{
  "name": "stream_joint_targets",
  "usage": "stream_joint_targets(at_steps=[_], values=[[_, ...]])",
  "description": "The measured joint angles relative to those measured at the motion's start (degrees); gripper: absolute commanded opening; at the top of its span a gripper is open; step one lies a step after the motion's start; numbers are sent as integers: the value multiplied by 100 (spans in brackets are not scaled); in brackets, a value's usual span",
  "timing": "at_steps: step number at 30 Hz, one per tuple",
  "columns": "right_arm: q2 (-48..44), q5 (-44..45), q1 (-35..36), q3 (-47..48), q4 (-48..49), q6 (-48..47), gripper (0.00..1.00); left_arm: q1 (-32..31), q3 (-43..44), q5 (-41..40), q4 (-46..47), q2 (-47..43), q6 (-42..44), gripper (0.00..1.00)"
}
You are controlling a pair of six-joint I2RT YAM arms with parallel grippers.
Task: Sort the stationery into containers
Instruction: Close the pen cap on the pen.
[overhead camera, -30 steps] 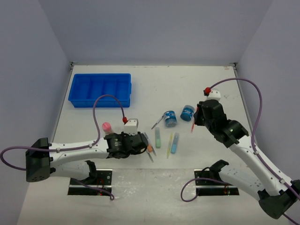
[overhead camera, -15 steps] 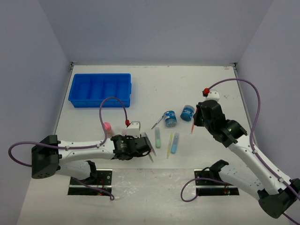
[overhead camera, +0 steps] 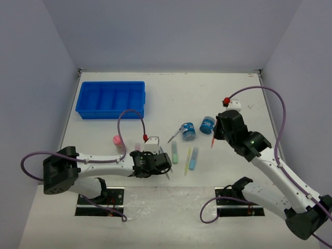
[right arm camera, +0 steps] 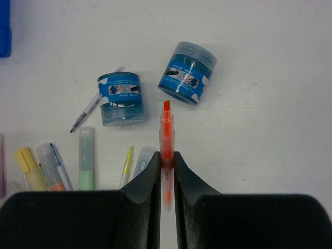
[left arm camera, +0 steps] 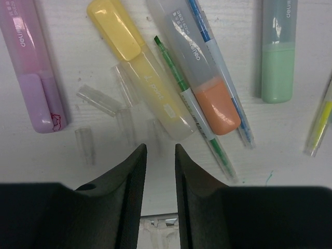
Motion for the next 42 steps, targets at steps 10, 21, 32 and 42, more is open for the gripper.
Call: stream_joint_targets(at_steps=[10, 21, 32, 42], values=[[0, -47, 0, 0, 2, -35, 0, 0, -5, -1, 56, 51, 2, 26], [13, -142, -11, 0, 2, -39, 0, 0, -90, 46, 256, 328, 39, 25], [54, -163, -11, 0, 2, -54, 0, 0, -98, 44, 293, 469, 39, 25], [55, -293, -15, 0, 22, -79, 0, 0, -101, -19, 389, 553, 81, 0]])
